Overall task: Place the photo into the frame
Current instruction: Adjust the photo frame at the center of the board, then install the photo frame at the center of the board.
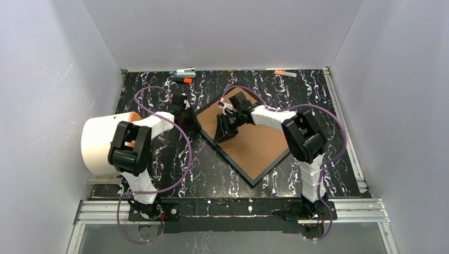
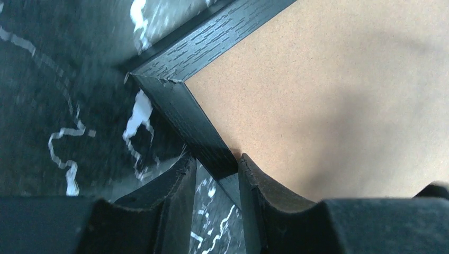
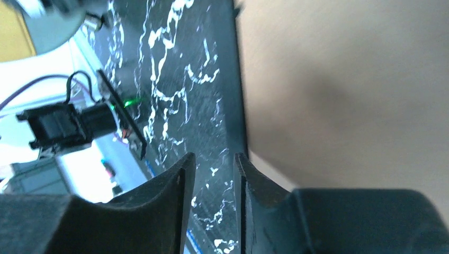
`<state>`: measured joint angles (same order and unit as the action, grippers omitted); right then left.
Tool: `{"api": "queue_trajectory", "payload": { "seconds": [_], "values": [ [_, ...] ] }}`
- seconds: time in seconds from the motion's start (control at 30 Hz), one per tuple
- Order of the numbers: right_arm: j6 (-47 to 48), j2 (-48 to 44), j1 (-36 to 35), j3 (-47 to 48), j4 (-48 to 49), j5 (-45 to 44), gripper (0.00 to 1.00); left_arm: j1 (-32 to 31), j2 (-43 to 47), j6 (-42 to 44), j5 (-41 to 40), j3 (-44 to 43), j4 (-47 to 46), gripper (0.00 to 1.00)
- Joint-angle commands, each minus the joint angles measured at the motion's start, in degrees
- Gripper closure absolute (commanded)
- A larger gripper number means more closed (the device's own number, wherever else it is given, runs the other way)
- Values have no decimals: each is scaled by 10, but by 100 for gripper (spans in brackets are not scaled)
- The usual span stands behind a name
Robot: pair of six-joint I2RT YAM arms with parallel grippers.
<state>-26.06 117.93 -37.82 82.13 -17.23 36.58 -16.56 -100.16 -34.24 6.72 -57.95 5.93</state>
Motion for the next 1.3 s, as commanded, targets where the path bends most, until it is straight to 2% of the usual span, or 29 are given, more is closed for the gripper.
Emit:
{"api": "queue_trajectory", "payload": {
  "seconds": [0.0,0.1,0.3,0.53,0.77,1.27],
  "values": [
    [-15,-21,-5,-35,54,87,58,-2,-64,44,-3,-49,24,70],
    [-25,-8,-3,-36,58,91,61,-2,-74,46,-5,-70,26,67],
    [-55,6,23,-43,76,71,75,-2,-62,54,-7,-61,31,64],
    [-30,17,45,-43,62,106,76,-2,-54,60,-5,-45,37,64],
    [-33,12,45,-47,90,157,74,-1,-56,61,-1,-44,37,64],
    [9,55,44,-37,15,139,76,-2,-58,59,4,-34,37,64]
  ]
}}
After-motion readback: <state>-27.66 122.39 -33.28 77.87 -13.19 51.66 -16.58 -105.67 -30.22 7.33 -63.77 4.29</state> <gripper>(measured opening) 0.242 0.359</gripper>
